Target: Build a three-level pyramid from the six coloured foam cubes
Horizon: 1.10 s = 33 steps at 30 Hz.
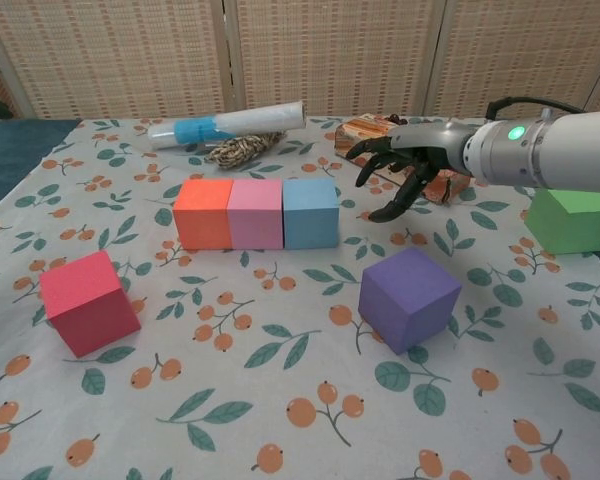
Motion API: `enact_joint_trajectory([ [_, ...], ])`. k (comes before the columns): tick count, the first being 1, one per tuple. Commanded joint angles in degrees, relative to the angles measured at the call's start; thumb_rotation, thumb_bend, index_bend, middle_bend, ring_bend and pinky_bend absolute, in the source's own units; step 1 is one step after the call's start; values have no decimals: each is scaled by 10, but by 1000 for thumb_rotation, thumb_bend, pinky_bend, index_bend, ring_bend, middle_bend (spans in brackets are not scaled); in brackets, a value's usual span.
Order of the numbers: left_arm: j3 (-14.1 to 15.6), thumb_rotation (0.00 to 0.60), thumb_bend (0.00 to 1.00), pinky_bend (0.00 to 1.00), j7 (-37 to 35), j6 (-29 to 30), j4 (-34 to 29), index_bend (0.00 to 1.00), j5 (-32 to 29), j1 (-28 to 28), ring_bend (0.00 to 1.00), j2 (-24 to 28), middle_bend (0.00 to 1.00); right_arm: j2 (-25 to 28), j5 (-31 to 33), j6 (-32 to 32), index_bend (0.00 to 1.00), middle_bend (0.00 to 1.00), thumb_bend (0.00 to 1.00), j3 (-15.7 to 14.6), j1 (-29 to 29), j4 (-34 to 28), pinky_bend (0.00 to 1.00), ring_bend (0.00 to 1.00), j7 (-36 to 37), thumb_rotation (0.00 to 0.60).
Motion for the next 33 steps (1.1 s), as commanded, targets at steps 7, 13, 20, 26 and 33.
enact_joint_trajectory([
  [7,2,600,318,88,-7,1,6,111,1,1,0,-3,0,-30,-17,-9,0,180,175,-3,8,25,0,0,23,600],
  [13,3,600,318,88,-15,3,14,112,2,3,0,-5,0,-48,-25,-16,0,180,175,-1,13,35,0,0,37,600],
  [20,5,600,318,88,-20,6,19,112,4,5,0,-4,0,-58,-31,-16,0,180,175,-2,17,42,0,0,44,600],
  [26,6,600,319,88,-22,1,23,112,3,3,0,-5,0,-45,-34,-3,0,182,175,-8,11,27,0,0,42,600],
  [33,5,600,319,88,-21,-34,31,137,5,-20,0,-8,0,44,-63,66,0,183,175,1,-26,-86,0,0,37,600],
])
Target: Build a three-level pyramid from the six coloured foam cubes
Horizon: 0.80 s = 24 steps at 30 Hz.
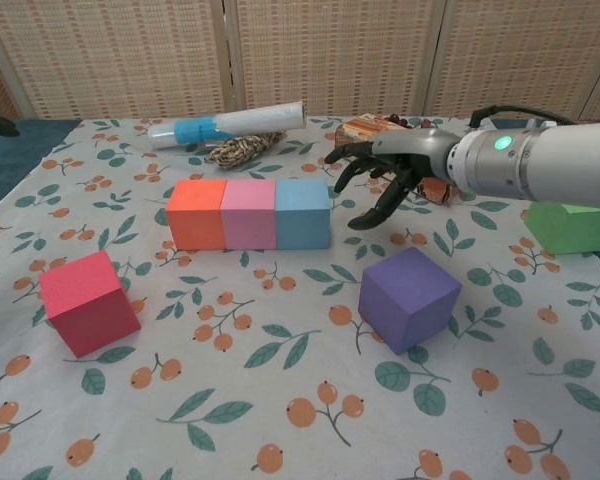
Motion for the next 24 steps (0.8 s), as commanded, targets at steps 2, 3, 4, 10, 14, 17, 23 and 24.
enact_joint_trajectory([
  [2,-3,600,320,88,22,-16,1,148,3,-15,0,-5,0,87,-35,75,0,183,175,13,-40,-104,0,0,-6,600],
  [3,-3,600,319,88,33,-20,-2,152,3,-18,0,-5,0,101,-41,89,0,183,175,15,-47,-121,0,0,-8,600],
  [4,-3,600,320,88,42,-24,-6,155,2,-21,0,-5,0,115,-48,103,0,183,175,16,-54,-137,0,0,-11,600],
  [10,1,600,322,88,84,-46,-55,159,-3,-31,0,-1,0,194,-79,164,0,182,175,17,-104,-210,0,0,-5,600],
  [14,4,600,315,89,113,-78,-79,140,-25,-41,0,-13,0,223,-99,178,0,182,174,7,-130,-223,0,0,10,600],
  [17,6,600,309,89,138,-99,-83,122,-41,-50,0,-29,0,232,-110,178,0,183,175,0,-143,-222,0,0,25,600],
  [23,0,600,312,84,238,-114,-68,107,-89,-59,0,-73,0,238,-134,172,0,182,175,-8,-158,-212,0,0,56,600],
  [24,1,600,314,82,252,-117,-65,106,-92,-62,0,-75,0,239,-137,171,0,183,175,-8,-159,-211,0,0,60,600],
])
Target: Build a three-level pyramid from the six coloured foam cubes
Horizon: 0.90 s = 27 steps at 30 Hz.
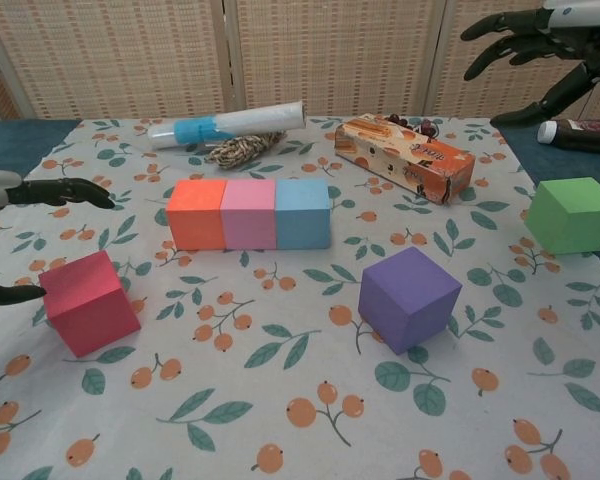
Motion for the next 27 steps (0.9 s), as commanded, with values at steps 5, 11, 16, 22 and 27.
enact_joint_trajectory([
  [5,9,600,316,74,106,-18,9,97,-37,-12,0,-22,0,1,-19,-6,0,183,175,-4,-11,14,0,0,26,600],
  [11,1,600,317,75,93,-20,1,90,-63,-12,0,-34,0,-5,-30,-7,0,182,175,-7,-16,22,0,0,37,600],
  [16,-13,600,318,79,118,-6,-13,72,-108,-10,0,-57,0,-3,-34,-5,0,183,175,-5,-20,24,0,0,43,600],
  [22,-21,600,316,86,146,-4,-32,29,-165,-15,0,-78,0,-1,-41,-5,0,183,175,-6,-26,27,0,0,57,600],
  [27,-21,600,316,81,178,5,-24,1,-191,-20,0,-99,0,1,-47,-6,0,183,175,-5,-30,33,0,0,70,600],
])
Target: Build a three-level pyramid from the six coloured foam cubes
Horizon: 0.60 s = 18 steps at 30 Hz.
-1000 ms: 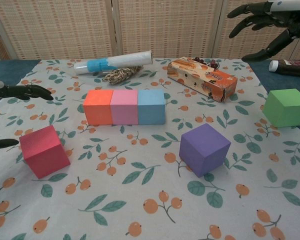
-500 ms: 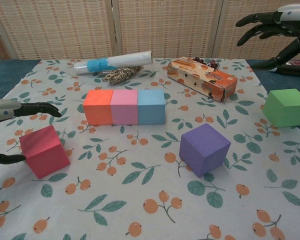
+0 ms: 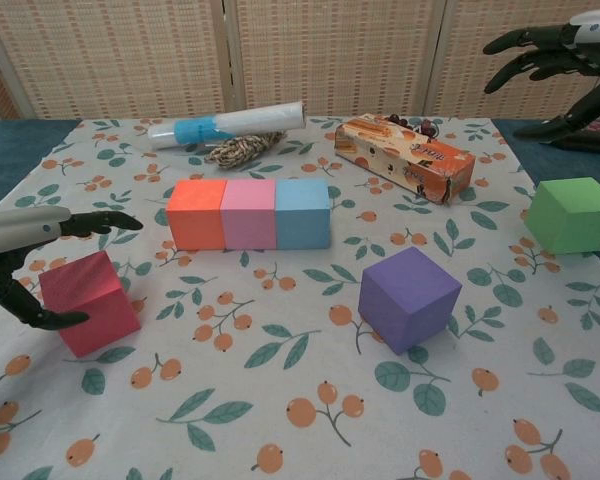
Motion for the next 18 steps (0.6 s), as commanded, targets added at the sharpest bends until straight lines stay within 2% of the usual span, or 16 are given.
enact_joint_trajectory([
  [1,1,600,316,80,32,10,9,0,-18,-5,0,-15,0,2,-3,-1,0,182,175,1,-2,3,0,0,6,600],
  [6,3,600,315,78,74,25,16,0,-38,-8,0,-24,0,3,-6,-1,0,182,175,1,-4,5,0,0,11,600],
  [11,1,600,313,79,142,56,25,0,-95,-11,0,-37,0,2,-10,-7,0,182,175,0,-6,11,0,0,22,600],
  [18,-3,600,307,96,152,49,14,0,-141,-18,0,-28,0,-1,-12,-12,0,183,176,1,-5,17,0,0,27,600],
])
